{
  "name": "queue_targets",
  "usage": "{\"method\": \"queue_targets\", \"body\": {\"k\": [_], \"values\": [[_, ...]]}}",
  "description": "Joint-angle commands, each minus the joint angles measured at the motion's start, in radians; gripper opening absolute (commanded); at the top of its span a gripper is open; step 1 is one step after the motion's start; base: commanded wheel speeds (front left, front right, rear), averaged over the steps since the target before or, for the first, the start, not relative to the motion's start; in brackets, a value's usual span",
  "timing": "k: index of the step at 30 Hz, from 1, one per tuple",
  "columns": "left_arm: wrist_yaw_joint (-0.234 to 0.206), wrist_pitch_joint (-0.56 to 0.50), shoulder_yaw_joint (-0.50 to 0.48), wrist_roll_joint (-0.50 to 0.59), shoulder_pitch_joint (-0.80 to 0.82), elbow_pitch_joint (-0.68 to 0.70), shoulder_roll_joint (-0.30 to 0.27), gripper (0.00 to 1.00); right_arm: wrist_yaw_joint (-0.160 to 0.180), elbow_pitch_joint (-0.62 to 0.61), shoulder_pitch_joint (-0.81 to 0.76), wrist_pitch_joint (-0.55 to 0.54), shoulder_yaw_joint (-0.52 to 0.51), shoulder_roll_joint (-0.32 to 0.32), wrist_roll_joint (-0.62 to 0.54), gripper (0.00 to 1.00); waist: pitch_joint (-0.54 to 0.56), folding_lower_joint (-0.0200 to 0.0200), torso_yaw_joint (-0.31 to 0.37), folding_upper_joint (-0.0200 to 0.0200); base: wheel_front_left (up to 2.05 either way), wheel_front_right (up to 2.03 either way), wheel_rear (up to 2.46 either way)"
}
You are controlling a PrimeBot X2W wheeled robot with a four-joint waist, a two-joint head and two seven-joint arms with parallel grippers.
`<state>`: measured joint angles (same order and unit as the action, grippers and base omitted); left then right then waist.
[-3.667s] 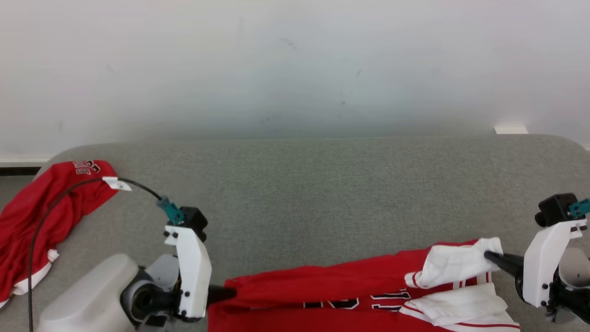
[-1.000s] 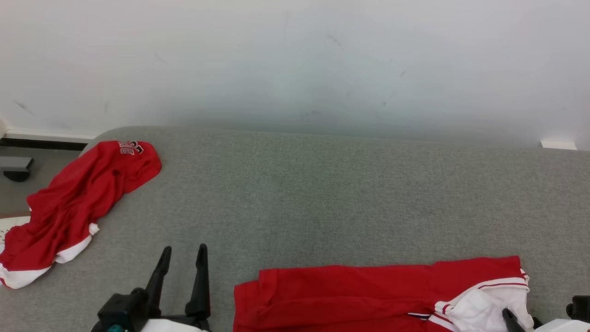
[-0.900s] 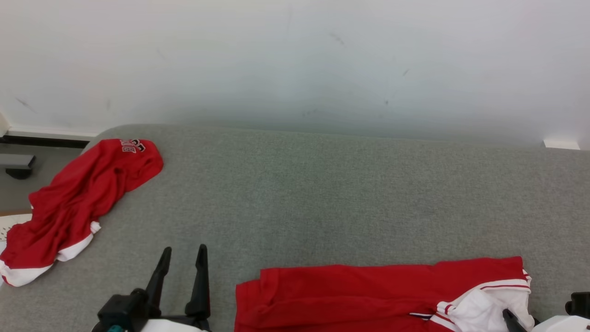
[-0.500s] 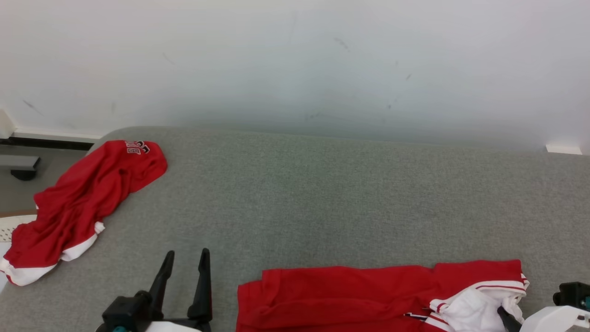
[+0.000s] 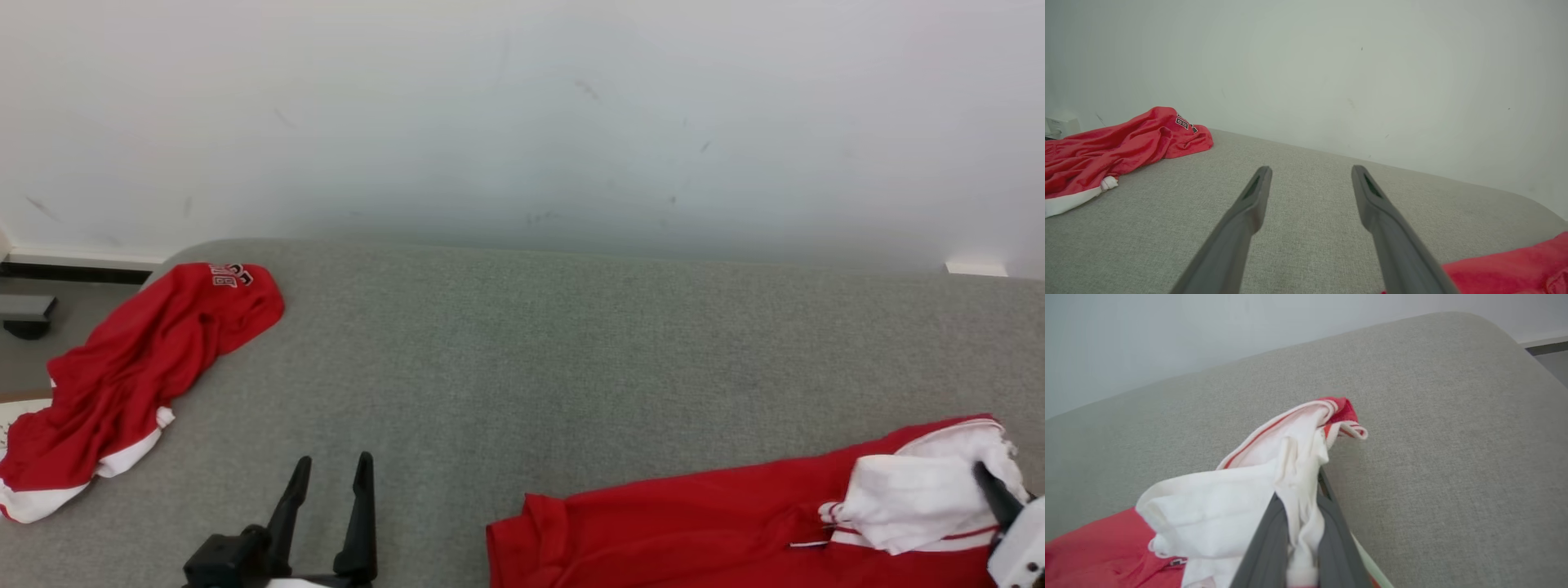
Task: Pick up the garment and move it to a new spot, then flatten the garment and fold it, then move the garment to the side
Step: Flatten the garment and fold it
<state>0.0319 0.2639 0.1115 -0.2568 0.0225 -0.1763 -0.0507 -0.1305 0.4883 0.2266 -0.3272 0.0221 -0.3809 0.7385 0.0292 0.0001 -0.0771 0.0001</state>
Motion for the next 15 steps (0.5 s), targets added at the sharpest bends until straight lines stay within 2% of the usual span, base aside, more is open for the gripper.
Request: {"method": "queue_targets", "body": {"k": [1,9,15], "values": [[0.003,0.0,-0.002,0.005,-0.008,0.0,-0.003,1.0,0.0,-0.032,-0.017,-0.004,-0.003,0.011,-0.006,0.0,0.002,-0.0001,0.002,-0.0001,0.0,0.0,0.0],[0.009,0.0,-0.004,0.007,0.002,-0.009,-0.002,1.0,0.0,-0.366,-0.095,-0.101,0.074,0.148,-0.092,0.0,0.006,-0.0001,0.001,-0.0001,0.0,0.0,0.0],[0.005,0.0,0.0,-0.001,0.019,-0.018,-0.002,1.0,0.0,-0.473,-0.129,-0.162,0.187,0.253,-0.117,0.0,0.004,-0.0001,-0.055,-0.0001,0.0,0.0,0.0]]}}
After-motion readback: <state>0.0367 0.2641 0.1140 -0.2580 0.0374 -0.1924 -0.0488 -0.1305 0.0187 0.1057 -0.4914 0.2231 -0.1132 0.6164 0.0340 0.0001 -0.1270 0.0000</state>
